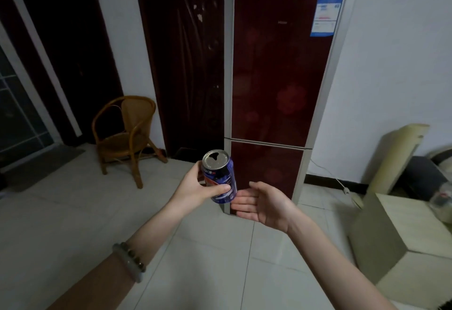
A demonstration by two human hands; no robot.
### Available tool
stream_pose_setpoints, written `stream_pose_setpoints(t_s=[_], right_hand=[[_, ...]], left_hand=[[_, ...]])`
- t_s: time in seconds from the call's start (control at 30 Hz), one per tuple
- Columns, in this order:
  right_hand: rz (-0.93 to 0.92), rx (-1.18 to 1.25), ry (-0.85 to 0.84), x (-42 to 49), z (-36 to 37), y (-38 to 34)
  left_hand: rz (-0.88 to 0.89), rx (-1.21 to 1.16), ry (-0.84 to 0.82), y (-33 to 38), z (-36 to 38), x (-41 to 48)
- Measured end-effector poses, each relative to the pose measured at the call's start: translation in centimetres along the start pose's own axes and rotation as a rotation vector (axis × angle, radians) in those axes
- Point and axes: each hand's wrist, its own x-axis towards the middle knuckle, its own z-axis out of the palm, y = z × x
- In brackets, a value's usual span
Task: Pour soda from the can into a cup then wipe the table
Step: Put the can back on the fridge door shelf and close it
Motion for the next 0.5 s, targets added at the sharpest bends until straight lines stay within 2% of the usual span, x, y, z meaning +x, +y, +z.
stream_pose_setpoints(t_s=[0.5], right_hand=[[-0.070, -0.014, 0.058, 23.5, -0.4, -15.5]], left_hand=[[0.098, 0.022, -0.145, -4.7, -8.0, 29.3]])
